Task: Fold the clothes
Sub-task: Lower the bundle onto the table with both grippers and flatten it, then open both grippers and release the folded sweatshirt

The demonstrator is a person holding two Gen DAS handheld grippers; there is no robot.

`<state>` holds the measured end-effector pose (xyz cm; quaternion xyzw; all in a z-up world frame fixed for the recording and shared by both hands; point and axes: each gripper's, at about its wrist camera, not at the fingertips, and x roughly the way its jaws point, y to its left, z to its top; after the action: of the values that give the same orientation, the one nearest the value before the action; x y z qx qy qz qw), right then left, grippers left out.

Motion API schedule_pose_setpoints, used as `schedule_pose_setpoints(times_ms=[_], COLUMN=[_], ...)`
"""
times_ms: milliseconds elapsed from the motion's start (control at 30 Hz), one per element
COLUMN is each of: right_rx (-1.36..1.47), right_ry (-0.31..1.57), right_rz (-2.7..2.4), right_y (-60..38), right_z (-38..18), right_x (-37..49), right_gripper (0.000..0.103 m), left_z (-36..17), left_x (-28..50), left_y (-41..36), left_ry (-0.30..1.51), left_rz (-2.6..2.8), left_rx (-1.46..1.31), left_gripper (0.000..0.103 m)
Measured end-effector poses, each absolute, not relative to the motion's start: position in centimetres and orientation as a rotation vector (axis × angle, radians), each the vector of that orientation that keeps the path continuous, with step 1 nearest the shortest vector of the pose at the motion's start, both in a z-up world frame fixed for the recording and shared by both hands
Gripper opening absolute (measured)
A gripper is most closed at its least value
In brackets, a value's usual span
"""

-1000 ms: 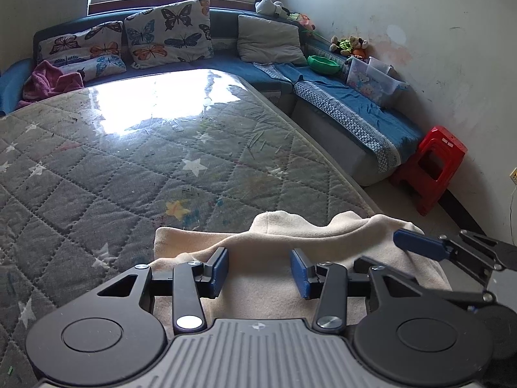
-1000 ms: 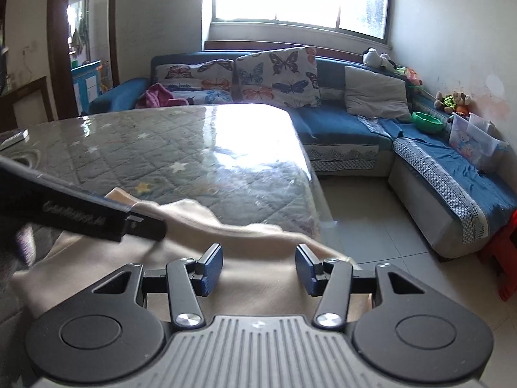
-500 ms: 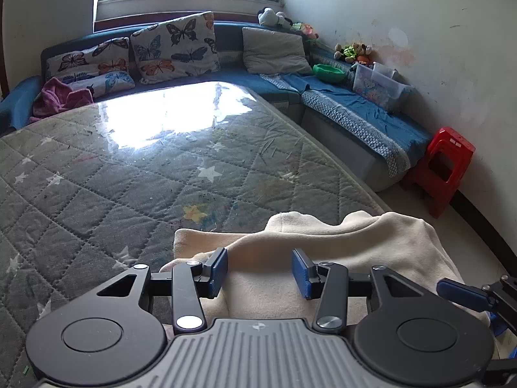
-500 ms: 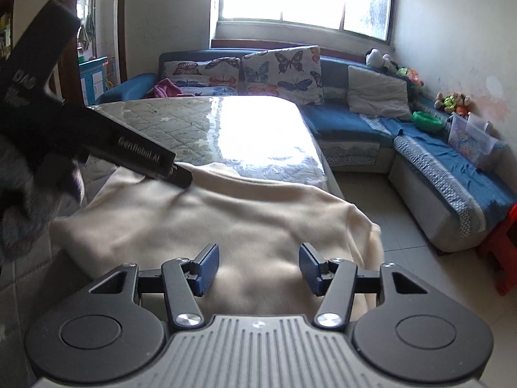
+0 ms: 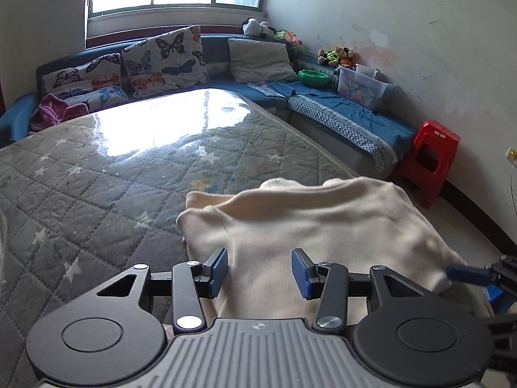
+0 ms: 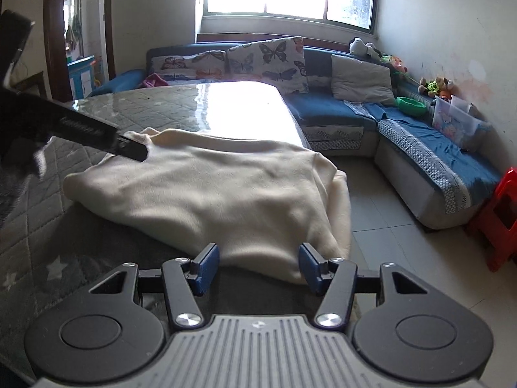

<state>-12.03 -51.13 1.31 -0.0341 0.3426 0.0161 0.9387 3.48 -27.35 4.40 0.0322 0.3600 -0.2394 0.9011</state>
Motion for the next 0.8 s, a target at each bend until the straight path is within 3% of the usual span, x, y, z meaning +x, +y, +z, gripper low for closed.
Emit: schedule_pose_setpoints(times_ms=[567, 800], right_rx=[-0.102, -0.108], right_ry=[0.669, 0.649], right_rz=[0.077, 0.103], right_y=[-47.8, -46.8], right_z=[1.2, 1.7], right_x=[-9.6, -9.4], right_gripper=[0.064, 0.078], left_z=[3.9, 3.6], left_x=[0.7, 0.7], left_y=[-24.8, -24.1], left_ry=[0.768, 0.78], left_rz=[-0.468, -0.433], left_rx=[0.056, 0.05], left_gripper=[0.053, 0.061])
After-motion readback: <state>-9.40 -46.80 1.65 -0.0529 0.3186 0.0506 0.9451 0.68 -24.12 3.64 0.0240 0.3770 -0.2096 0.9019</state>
